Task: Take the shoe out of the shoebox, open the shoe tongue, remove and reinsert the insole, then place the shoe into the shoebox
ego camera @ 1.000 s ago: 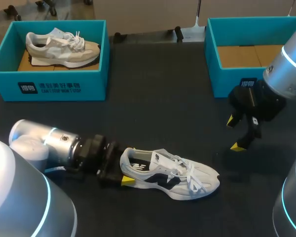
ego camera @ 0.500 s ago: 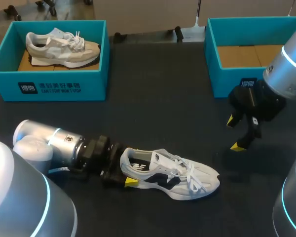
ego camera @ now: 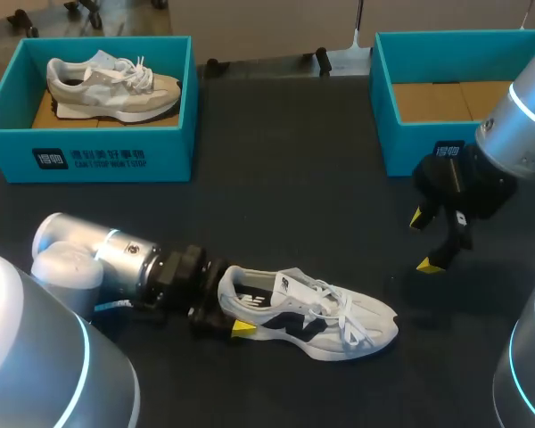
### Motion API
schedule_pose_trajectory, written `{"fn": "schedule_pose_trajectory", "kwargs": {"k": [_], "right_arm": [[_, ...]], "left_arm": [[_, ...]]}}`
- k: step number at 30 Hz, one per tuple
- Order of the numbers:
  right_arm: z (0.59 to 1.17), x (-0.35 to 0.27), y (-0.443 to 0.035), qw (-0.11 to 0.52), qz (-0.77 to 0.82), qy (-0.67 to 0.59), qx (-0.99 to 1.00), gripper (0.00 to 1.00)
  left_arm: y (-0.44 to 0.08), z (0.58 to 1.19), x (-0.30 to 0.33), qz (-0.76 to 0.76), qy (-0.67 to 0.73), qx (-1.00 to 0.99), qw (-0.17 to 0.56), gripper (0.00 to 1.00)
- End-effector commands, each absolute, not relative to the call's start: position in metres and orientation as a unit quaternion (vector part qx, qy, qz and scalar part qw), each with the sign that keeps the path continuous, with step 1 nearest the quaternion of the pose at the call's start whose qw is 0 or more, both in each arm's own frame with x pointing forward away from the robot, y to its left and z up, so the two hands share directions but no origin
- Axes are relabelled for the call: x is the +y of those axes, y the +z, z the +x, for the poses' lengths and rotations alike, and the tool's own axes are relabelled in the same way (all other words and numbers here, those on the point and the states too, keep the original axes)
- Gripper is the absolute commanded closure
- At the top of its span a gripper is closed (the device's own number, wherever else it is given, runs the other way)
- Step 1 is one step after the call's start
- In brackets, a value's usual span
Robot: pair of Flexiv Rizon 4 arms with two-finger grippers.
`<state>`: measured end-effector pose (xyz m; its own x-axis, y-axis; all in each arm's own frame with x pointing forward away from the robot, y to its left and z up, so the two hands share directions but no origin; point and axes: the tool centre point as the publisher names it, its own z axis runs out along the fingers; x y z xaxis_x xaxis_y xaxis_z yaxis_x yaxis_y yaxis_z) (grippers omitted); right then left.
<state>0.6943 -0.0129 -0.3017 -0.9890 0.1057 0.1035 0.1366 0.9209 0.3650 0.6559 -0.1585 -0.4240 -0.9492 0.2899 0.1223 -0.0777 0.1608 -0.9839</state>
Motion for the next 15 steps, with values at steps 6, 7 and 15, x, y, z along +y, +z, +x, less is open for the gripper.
{"fn": "schedule_pose_trajectory", "kwargs": {"k": [6, 7, 15], "right_arm": [[0.693, -0.012, -0.302, 0.040, -0.063, -0.187, -0.979, 0.00], [0.693, -0.012, -0.302, 0.040, -0.063, -0.187, -0.979, 0.00], [0.693, -0.012, -0.302, 0.040, -0.063, -0.187, -0.979, 0.00]], "left_arm": [[-0.425, 0.656, -0.151, -0.060, 0.652, -0.746, 0.123, 1.00], [-0.424, 0.657, -0.149, -0.056, 0.654, -0.745, 0.121, 1.00], [-0.422, 0.661, -0.139, -0.020, 0.662, -0.742, 0.105, 1.00]]}}
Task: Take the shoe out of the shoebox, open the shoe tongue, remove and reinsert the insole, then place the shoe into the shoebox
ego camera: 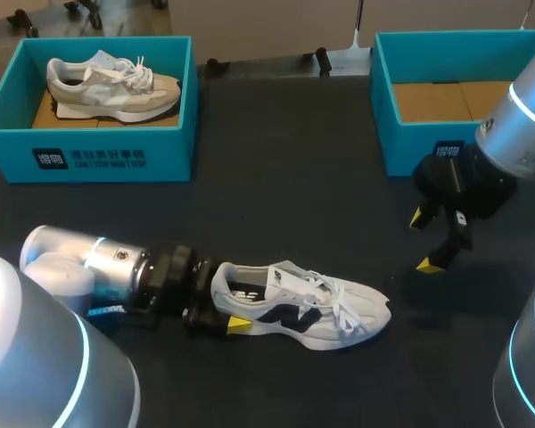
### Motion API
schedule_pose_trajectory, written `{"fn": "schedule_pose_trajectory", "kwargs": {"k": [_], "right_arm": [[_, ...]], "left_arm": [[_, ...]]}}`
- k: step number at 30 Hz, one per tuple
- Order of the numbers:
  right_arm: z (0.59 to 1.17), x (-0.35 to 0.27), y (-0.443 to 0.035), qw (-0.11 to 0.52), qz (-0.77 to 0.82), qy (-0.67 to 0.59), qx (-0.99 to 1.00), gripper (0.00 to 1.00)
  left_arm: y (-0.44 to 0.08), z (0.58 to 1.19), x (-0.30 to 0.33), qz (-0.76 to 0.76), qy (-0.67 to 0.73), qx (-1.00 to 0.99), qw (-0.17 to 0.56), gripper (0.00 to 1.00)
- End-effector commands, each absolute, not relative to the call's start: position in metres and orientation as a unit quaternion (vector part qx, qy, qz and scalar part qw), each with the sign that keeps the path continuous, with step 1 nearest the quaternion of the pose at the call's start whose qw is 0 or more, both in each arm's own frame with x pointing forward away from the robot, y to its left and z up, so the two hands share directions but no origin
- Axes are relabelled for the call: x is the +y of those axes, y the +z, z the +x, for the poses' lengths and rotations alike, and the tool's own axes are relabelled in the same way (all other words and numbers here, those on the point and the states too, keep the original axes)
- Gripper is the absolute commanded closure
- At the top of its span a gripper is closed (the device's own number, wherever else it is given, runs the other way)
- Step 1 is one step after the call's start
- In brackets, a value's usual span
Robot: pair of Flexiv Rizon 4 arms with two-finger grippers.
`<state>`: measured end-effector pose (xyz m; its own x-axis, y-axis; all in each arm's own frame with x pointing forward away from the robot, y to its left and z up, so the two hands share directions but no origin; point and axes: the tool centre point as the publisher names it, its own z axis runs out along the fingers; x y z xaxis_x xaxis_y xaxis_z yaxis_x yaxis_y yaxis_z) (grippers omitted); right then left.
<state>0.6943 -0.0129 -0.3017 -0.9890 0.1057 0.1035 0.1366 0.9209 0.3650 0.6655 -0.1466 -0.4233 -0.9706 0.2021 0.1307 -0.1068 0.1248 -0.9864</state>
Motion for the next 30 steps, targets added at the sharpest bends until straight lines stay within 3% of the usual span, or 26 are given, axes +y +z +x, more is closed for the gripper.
{"fn": "schedule_pose_trajectory", "kwargs": {"k": [1, 14, 30], "right_arm": [[0.693, -0.012, -0.302, 0.040, -0.063, -0.187, -0.979, 0.00], [0.693, -0.012, -0.302, 0.040, -0.063, -0.187, -0.979, 0.00], [0.693, -0.012, -0.302, 0.040, -0.063, -0.187, -0.979, 0.00]], "left_arm": [[-0.422, 0.662, -0.138, -0.017, 0.662, -0.742, 0.104, 1.00], [-0.418, 0.667, -0.131, 0.014, 0.663, -0.746, 0.060, 1.00], [-0.420, 0.676, -0.136, 0.007, 0.660, -0.749, 0.064, 1.00]]}}
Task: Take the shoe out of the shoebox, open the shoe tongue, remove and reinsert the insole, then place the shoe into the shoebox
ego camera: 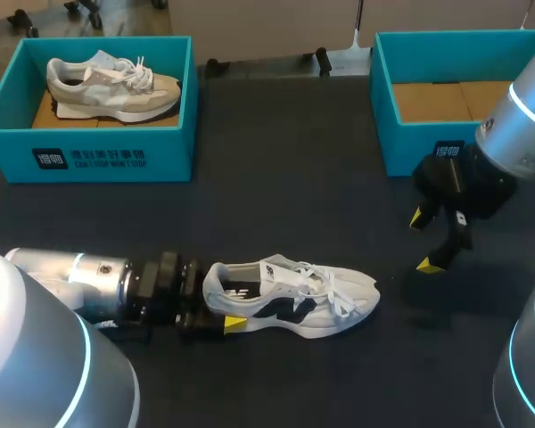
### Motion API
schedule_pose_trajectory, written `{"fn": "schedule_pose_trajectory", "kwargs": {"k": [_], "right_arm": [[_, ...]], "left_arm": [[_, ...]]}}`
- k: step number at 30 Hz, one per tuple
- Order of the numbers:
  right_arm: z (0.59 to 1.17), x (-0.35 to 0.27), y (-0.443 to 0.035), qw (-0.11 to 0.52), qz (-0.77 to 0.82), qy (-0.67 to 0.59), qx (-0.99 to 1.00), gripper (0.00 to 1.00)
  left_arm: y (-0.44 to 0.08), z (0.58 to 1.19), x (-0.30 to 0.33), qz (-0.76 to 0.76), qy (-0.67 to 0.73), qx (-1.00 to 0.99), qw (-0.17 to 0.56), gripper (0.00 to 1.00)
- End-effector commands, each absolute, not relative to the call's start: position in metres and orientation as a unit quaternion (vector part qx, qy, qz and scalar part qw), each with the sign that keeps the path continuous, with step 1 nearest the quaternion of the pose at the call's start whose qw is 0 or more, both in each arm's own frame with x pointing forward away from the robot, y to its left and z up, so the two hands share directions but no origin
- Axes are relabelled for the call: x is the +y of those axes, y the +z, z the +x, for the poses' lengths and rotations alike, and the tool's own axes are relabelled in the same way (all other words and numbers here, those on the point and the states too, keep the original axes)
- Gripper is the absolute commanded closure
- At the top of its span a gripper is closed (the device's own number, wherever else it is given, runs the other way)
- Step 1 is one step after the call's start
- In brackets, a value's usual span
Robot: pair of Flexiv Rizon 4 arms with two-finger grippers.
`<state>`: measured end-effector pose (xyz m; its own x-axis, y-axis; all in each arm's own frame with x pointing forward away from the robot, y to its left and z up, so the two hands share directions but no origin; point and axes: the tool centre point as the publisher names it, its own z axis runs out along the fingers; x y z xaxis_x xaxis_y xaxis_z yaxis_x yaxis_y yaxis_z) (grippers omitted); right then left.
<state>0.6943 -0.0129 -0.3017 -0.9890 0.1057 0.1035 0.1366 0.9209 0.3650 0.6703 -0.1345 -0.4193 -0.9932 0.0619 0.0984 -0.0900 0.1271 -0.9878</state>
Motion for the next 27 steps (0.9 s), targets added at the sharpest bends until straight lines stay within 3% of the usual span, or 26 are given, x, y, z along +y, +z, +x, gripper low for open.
{"fn": "schedule_pose_trajectory", "kwargs": {"k": [1, 27], "right_arm": [[0.6934, -0.0124, -0.3018, 0.040, -0.063, -0.187, -0.979, 0.00], [0.6934, -0.0124, -0.3018, 0.040, -0.063, -0.187, -0.979, 0.00]], "left_arm": [[-0.4197, 0.6780, -0.1361, 0.007, 0.660, -0.749, 0.065, 1.00], [-0.4256, 0.6856, -0.1363, -0.008, 0.653, -0.753, 0.078, 1.00]]}}
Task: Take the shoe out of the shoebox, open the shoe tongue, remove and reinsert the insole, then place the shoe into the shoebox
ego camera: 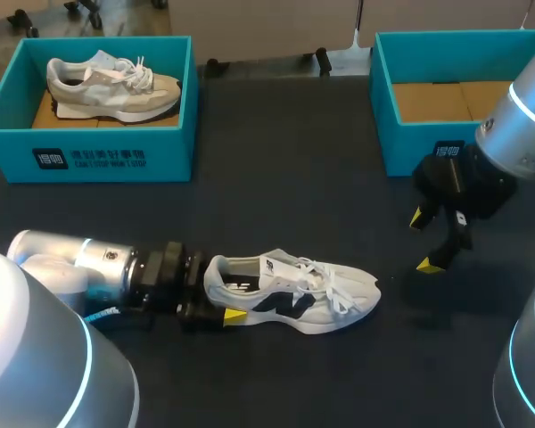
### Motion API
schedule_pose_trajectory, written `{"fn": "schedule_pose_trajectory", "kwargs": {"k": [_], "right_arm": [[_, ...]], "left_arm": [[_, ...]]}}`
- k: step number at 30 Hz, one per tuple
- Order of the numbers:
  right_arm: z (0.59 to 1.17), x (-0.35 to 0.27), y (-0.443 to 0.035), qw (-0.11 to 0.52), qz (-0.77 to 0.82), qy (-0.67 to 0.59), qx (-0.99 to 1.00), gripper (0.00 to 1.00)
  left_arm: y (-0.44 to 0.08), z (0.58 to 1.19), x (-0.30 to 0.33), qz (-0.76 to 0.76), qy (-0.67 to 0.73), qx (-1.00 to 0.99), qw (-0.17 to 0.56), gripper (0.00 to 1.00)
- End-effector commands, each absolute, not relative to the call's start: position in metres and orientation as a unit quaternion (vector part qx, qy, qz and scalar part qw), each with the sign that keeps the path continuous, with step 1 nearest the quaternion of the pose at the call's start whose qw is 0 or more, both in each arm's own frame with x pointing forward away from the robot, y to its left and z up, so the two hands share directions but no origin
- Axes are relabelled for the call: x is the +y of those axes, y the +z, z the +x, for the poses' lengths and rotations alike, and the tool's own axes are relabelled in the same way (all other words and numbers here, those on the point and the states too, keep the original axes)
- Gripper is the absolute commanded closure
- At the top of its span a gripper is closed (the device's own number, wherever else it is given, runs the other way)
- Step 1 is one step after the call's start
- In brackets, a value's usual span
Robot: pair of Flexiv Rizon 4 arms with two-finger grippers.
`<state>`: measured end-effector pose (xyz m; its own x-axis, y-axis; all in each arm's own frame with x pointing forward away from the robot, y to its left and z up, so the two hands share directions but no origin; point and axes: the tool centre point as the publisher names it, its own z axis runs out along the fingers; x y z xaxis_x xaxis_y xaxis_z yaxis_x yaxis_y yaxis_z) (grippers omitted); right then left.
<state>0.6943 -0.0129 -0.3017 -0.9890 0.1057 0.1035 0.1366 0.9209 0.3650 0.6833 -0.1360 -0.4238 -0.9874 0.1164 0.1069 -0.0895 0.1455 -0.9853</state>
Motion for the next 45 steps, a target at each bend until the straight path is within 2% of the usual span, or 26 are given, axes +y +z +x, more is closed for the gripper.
{"fn": "schedule_pose_trajectory", "kwargs": {"k": [1, 10, 12, 15, 18, 20, 23, 33, 45], "right_arm": [[0.693, -0.012, -0.302, 0.040, -0.063, -0.187, -0.979, 0.00], [0.693, -0.012, -0.302, 0.040, -0.063, -0.187, -0.979, 0.00], [0.695, -0.012, -0.292, 0.032, -0.134, -0.182, -0.974, 0.00], [0.690, -0.003, -0.280, 0.071, -0.282, -0.132, -0.948, 0.00], [0.673, 0.014, -0.261, 0.028, -0.353, -0.117, -0.928, 0.00], [0.661, 0.034, -0.249, 0.001, -0.438, -0.030, -0.899, 0.00], [0.649, 0.054, -0.236, -0.037, -0.457, 0.003, -0.888, 0.00], [0.649, 0.054, -0.236, -0.037, -0.457, 0.003, -0.888, 0.00], [0.666, 0.139, -0.228, -0.046, -0.615, 0.113, -0.779, 0.00]], "left_arm": [[-0.426, 0.686, -0.136, -0.008, 0.653, -0.753, 0.078, 1.00], [-0.426, 0.686, -0.136, -0.008, 0.653, -0.753, 0.078, 1.00], [-0.426, 0.686, -0.136, -0.008, 0.653, -0.753, 0.078, 1.00], [-0.426, 0.686, -0.136, -0.008, 0.653, -0.753, 0.078, 1.00], [-0.426, 0.686, -0.136, -0.008, 0.653, -0.753, 0.078, 1.00], [-0.426, 0.686, -0.136, -0.008, 0.653, -0.753, 0.078, 1.00], [-0.426, 0.686, -0.136, -0.008, 0.653, -0.753, 0.078, 1.00], [-0.426, 0.686, -0.136, -0.008, 0.653, -0.753, 0.078, 1.00], [-0.426, 0.686, -0.136, -0.008, 0.653, -0.753, 0.078, 1.00]]}}
